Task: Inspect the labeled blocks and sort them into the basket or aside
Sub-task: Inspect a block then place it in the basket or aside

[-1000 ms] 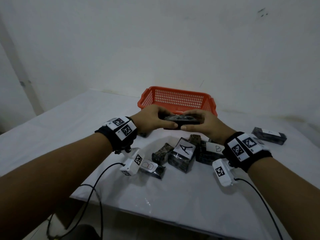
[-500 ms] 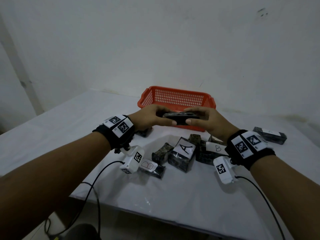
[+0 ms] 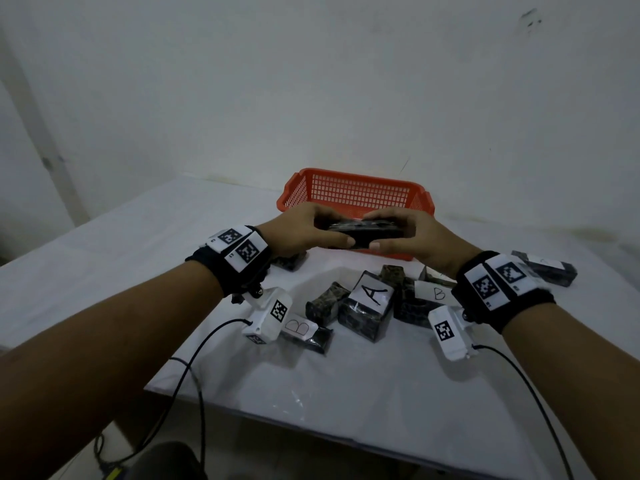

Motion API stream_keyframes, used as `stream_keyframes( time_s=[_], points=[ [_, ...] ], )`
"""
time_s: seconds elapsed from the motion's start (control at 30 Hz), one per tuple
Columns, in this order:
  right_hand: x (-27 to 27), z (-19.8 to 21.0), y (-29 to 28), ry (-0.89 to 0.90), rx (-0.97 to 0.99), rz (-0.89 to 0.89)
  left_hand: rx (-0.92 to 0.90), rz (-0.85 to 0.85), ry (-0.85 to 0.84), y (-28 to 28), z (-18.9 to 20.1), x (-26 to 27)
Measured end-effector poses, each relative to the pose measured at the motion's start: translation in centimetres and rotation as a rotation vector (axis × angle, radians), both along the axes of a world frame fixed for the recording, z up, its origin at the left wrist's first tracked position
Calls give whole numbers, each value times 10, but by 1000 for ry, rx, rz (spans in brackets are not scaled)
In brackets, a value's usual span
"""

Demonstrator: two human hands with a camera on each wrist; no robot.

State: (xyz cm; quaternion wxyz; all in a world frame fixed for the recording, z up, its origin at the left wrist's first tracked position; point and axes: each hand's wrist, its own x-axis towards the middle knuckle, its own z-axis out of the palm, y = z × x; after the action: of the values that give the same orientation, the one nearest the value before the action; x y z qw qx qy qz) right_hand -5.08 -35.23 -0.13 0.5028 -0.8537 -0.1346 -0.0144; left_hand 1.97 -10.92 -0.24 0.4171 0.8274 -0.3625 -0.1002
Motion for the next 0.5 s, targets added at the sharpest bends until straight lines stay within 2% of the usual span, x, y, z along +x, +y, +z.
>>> stream_keyframes(
  time_s=[0.17,0.37,0.43,0.5],
  points=[
    [-3,-3,4,31,18,-22,4,22,-26,-2,-1,-2],
    [4,2,19,215,381,-113,-90,90,-46,-7,-1,-7],
    [6,1,20,248,421,-157,-146,74,-8,-9,0,-11],
    [6,0,18,205,416,-183,-207,48,96,-11,1,-17]
  ],
)
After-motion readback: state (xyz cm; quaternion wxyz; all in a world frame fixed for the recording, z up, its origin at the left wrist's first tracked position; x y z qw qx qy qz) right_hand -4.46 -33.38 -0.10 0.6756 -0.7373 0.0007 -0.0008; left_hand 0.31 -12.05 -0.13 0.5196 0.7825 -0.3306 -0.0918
